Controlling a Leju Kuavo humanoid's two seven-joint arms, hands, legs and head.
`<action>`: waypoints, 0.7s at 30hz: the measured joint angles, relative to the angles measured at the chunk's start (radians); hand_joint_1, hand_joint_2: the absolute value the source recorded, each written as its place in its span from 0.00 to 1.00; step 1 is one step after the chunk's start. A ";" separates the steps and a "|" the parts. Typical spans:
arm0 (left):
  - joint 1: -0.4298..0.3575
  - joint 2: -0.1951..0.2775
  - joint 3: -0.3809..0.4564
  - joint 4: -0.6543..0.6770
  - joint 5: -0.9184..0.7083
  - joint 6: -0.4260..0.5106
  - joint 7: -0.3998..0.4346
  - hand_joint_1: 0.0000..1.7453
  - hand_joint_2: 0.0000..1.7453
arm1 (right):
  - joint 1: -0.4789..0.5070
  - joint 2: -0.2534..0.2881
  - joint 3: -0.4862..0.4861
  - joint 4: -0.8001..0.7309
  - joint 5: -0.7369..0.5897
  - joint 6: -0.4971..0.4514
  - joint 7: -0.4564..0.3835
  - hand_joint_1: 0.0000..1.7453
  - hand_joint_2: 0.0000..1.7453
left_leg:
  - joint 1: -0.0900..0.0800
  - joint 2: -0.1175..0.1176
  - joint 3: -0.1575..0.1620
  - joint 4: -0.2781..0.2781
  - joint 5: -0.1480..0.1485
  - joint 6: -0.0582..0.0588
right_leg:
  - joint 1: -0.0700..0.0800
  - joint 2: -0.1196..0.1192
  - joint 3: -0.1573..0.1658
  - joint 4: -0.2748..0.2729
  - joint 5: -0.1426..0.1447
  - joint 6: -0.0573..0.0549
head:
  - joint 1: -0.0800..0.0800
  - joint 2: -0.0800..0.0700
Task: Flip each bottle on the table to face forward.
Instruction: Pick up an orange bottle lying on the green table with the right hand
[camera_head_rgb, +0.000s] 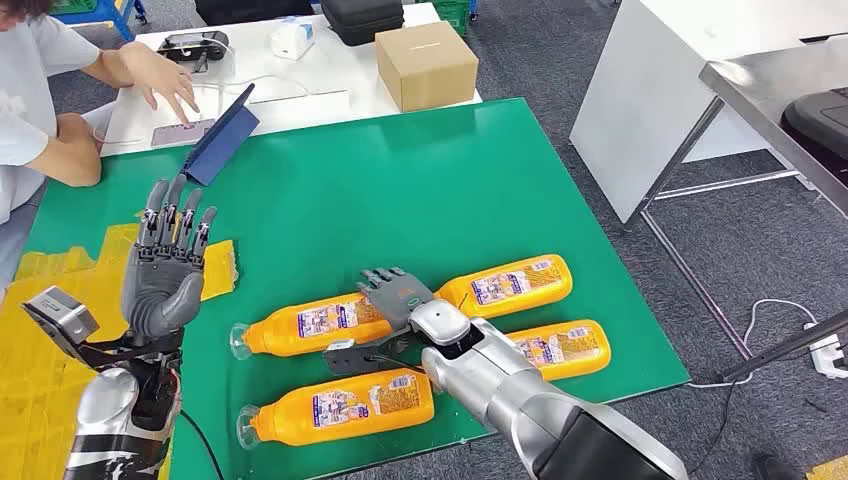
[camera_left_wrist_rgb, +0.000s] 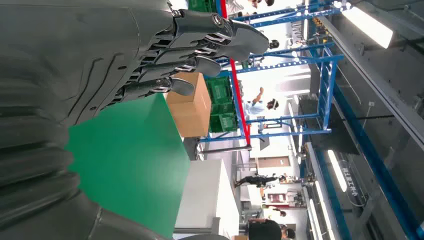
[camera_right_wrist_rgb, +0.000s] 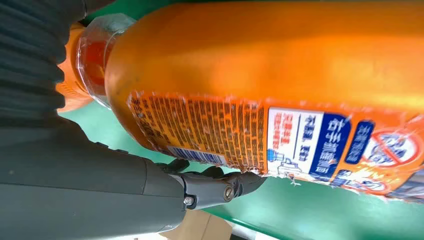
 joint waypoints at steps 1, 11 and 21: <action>-0.001 0.000 -0.001 0.000 0.000 0.000 0.000 0.00 1.00 | 0.000 0.001 0.000 0.001 0.000 0.001 0.000 0.00 1.00 | 0.000 0.000 0.000 0.000 0.000 0.000 | 0.000 0.000 0.000 0.000 0.000 0.000 | 0.000 0.000; -0.035 -0.005 -0.030 0.030 0.011 -0.012 -0.008 0.00 1.00 | -0.025 0.011 0.009 0.040 0.020 0.131 -0.005 0.00 1.00 | 0.000 0.000 0.000 0.000 0.000 0.000 | 0.000 0.000 0.000 0.000 0.000 0.000 | 0.000 0.000; -0.054 -0.015 -0.053 0.045 0.013 -0.014 -0.011 0.00 1.00 | -0.041 0.016 0.026 0.066 0.027 0.143 -0.001 0.00 1.00 | 0.000 0.000 0.001 0.000 0.000 0.000 | 0.000 0.000 0.001 0.000 0.000 0.000 | 0.000 0.000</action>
